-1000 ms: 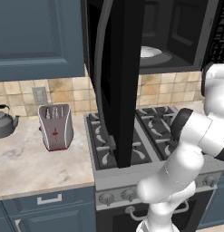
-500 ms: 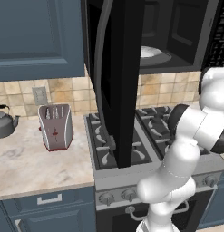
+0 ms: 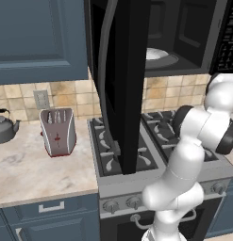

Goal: Pick the eggplant from the counter and place it in the microwave. Then turn on the microwave.

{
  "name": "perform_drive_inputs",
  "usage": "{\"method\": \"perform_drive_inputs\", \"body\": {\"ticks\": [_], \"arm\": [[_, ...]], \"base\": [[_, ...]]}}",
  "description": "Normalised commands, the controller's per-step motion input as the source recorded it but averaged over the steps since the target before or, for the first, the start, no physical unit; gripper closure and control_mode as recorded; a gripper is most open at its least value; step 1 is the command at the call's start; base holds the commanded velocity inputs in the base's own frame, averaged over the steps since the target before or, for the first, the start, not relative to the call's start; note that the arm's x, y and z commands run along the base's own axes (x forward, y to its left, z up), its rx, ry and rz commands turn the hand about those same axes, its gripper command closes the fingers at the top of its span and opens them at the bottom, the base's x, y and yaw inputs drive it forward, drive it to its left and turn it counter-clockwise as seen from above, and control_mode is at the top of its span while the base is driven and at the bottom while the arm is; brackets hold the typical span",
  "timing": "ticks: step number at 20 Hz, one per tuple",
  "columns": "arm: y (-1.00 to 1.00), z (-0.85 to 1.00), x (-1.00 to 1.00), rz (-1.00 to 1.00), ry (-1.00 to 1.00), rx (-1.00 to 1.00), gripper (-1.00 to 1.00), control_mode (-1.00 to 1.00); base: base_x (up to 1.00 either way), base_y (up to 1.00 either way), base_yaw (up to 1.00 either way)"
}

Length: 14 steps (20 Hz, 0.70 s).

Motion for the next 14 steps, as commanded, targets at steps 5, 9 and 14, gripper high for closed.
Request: {"method": "perform_drive_inputs", "body": {"ticks": [5,9,14], "arm": [[-0.17,-0.09,0.05,0.05,0.0,0.0,-1.0,-1.0],[-0.17,-0.1,0.05,0.05,0.01,0.0,-1.0,-1.0],[-0.13,-0.09,0.05,0.06,0.05,0.02,-1.0,-1.0]], "base": [[0.0,0.0,0.0],[0.0,0.0,0.0],[0.0,0.0,0.0]]}}
